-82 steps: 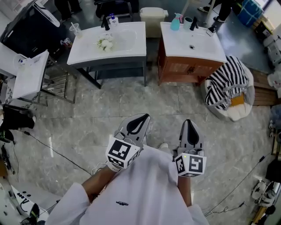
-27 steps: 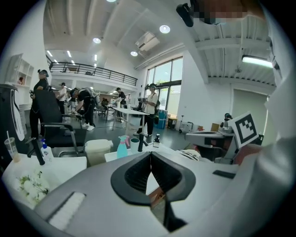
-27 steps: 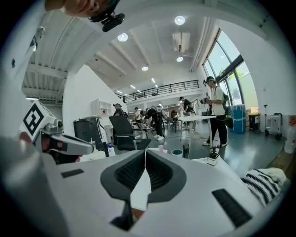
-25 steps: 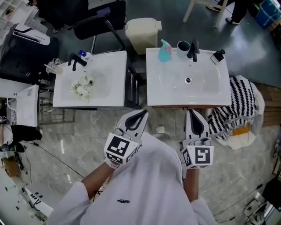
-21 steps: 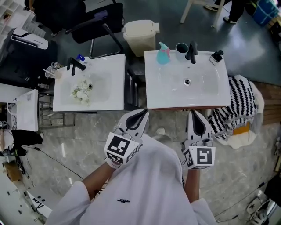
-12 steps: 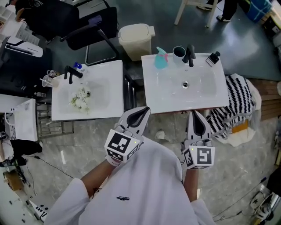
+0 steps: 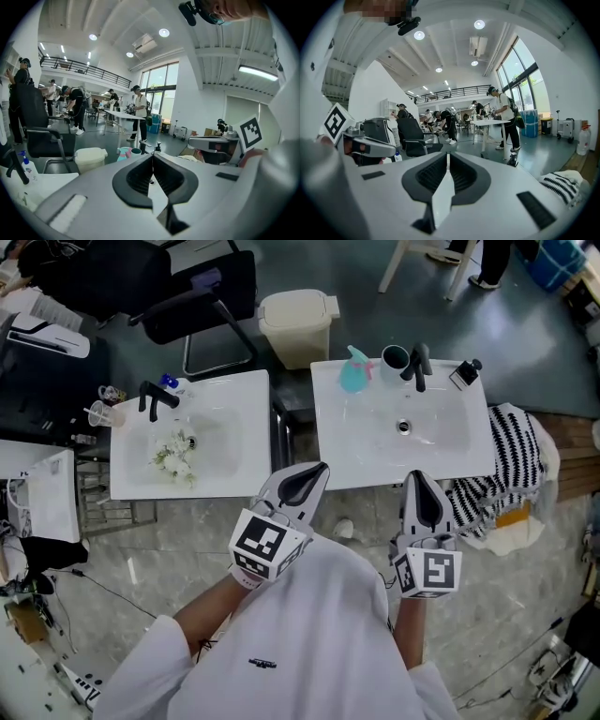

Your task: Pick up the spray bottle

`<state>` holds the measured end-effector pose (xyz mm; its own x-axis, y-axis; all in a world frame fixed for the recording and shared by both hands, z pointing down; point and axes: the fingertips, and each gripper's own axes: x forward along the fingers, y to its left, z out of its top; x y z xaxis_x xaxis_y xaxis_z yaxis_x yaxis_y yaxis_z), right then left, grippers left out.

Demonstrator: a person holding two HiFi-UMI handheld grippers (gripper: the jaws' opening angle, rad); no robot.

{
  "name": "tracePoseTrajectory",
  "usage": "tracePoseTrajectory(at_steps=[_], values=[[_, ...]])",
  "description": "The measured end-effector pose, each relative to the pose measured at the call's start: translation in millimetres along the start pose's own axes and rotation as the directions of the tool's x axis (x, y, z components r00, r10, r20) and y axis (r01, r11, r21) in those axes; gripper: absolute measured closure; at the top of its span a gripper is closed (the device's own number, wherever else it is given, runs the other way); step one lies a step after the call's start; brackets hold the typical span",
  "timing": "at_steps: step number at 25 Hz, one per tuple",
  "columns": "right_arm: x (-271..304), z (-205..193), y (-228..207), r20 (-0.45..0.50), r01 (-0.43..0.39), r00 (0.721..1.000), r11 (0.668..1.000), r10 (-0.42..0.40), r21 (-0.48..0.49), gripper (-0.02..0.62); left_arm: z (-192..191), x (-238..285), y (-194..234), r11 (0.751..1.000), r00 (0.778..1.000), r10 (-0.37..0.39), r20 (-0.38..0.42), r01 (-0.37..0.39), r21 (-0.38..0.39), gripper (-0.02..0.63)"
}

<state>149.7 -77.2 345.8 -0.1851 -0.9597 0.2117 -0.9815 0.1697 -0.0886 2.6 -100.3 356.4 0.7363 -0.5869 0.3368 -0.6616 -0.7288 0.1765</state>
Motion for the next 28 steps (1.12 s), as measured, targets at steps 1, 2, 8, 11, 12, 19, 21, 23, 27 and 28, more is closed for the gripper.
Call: tracePoseTrajectory(at_steps=[1, 2, 8, 11, 12, 19, 21, 23, 27, 28], values=[[5.6, 0.6, 1.4, -0.002, -0.007, 1.000, 1.000, 0.007, -0.006, 0.588, 0.4, 1.7, 4.0, 1.000, 1.000, 0.001, 0.000, -0.001, -0.002, 0.600], [11.4, 1.0, 2.9, -0.005, -0.014, 1.000, 1.000, 0.014, -0.012, 0.588, 0.3, 3.6, 8.2, 1.000, 1.000, 0.003, -0.001, -0.004, -0.006, 0.600], [52.4, 0.9, 6.3, -0.020, -0.049, 0.999, 0.999, 0.049, -0.020, 0.588, 1.7, 20.9, 33.5, 1.000, 1.000, 0.011, -0.009, -0.011, -0.024, 0.600], [76.4, -6.6, 5.1, -0.042, -0.074, 0.996, 0.997, 0.073, -0.025, 0.588, 1.3, 33.7, 44.1, 0.999, 1.000, 0.013, -0.013, -0.014, -0.037, 0.600], [84.0, -8.3, 4.9, -0.047, -0.081, 0.996, 0.996, 0.079, -0.030, 0.588, 0.9, 37.7, 47.7, 0.999, 1.000, 0.013, -0.017, -0.013, -0.041, 0.600], [135.4, -11.2, 4.4, -0.061, -0.113, 0.992, 0.992, 0.110, -0.053, 0.539, -0.7, 63.2, 76.0, 0.998, 0.999, 0.018, -0.034, -0.020, -0.057, 0.600], [149.3, -13.4, 2.6, -0.069, -0.114, 0.992, 0.991, 0.109, -0.063, 0.507, -2.6, 70.3, 84.2, 0.998, 0.999, 0.020, -0.039, -0.023, -0.066, 0.600], [163.7, -15.5, -0.3, -0.073, -0.109, 0.992, 0.991, 0.103, -0.077, 0.500, -4.9, 77.2, 93.5, 0.997, 0.999, 0.023, -0.043, -0.026, -0.075, 0.600], [192.1, -23.0, -3.8, -0.083, -0.104, 0.992, 0.991, 0.097, -0.086, 0.486, -12.3, 88.5, 111.1, 0.995, 0.998, 0.028, -0.059, -0.033, -0.094, 0.600], [198.1, -26.1, -4.7, -0.089, -0.103, 0.991, 0.991, 0.096, -0.086, 0.481, -15.3, 90.9, 114.1, 0.994, 0.997, 0.029, -0.068, -0.035, -0.101, 0.600]])
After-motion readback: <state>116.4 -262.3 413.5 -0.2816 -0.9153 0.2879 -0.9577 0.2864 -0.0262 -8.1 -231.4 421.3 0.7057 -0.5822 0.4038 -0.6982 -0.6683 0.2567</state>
